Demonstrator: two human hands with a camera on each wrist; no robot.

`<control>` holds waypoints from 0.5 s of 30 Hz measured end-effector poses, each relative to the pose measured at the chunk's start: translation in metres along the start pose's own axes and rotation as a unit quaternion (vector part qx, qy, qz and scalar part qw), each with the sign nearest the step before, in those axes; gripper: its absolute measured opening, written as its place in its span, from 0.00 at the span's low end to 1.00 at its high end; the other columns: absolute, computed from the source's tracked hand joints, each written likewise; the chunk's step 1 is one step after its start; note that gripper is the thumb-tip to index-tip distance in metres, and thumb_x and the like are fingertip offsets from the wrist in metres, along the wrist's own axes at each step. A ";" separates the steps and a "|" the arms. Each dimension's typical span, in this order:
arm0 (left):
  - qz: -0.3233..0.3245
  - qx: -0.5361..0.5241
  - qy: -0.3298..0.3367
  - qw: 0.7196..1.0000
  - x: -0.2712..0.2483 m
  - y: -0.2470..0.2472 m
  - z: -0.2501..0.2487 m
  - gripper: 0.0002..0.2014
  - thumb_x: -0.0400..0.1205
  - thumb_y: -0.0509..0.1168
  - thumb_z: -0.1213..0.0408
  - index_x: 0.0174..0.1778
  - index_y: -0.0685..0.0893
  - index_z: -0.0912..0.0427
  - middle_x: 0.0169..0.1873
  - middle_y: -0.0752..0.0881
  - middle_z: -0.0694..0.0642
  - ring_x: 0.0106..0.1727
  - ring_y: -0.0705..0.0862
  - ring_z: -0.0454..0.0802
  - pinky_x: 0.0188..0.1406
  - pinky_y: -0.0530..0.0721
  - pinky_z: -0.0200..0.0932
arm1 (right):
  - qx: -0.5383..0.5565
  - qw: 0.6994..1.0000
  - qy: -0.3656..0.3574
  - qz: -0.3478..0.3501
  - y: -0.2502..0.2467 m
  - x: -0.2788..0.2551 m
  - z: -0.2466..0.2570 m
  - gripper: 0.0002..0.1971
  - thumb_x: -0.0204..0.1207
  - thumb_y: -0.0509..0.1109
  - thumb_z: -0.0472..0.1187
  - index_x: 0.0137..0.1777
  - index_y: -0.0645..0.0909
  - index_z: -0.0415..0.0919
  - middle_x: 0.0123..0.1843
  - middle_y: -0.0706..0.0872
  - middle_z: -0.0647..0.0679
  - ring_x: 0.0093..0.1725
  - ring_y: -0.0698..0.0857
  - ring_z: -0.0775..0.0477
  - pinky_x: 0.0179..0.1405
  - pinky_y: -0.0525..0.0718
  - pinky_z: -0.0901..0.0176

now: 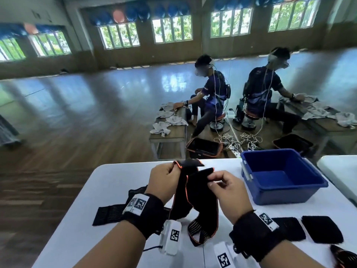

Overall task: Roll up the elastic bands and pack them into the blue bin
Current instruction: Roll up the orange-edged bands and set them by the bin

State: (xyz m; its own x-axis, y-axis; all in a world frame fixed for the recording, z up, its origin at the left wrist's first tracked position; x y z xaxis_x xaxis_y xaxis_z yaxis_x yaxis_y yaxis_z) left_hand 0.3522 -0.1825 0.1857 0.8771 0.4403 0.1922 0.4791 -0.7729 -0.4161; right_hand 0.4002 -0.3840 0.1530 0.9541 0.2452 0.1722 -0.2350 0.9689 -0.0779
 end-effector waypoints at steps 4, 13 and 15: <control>-0.008 -0.040 -0.019 0.999 0.001 0.002 -0.014 0.27 0.87 0.64 0.55 0.21 0.73 0.60 0.17 0.74 0.55 0.21 0.73 0.51 0.22 0.72 0.42 | 0.008 1.000 0.001 0.007 0.002 -0.005 0.002 0.15 0.74 0.72 0.23 0.41 0.88 0.47 0.39 0.92 0.53 0.37 0.88 0.55 0.40 0.85 0.66; 0.091 -0.125 0.007 0.988 -0.013 0.018 -0.036 0.16 0.90 0.60 0.70 0.62 0.90 0.49 0.26 0.84 0.55 0.24 0.80 0.57 0.24 0.81 0.43 | 0.053 0.997 -0.012 -0.046 -0.021 0.013 0.015 0.18 0.76 0.74 0.27 0.48 0.89 0.54 0.44 0.94 0.55 0.44 0.91 0.55 0.50 0.88 0.60; 0.100 -0.128 0.006 0.987 -0.017 0.021 -0.037 0.16 0.90 0.59 0.70 0.61 0.91 0.51 0.28 0.84 0.53 0.25 0.80 0.57 0.24 0.81 0.43 | 0.044 0.997 -0.025 -0.054 -0.025 0.016 0.020 0.18 0.76 0.74 0.27 0.48 0.90 0.55 0.45 0.94 0.56 0.47 0.91 0.55 0.53 0.88 0.57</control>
State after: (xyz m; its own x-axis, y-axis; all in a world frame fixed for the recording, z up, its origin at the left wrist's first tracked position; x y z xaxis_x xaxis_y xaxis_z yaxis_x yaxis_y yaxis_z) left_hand 0.3491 -0.2236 0.2068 0.9548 0.2624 0.1399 0.2874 -0.9349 -0.2081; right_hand 0.4178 -0.4033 0.1771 0.9646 0.1386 0.2244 -0.1488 0.9884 0.0291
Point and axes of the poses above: each hand's wrist, its own x-axis towards the middle knuckle, its own y-axis out of the palm, z = x × y, the point moved 7 cm from there along x, towards the middle knuckle
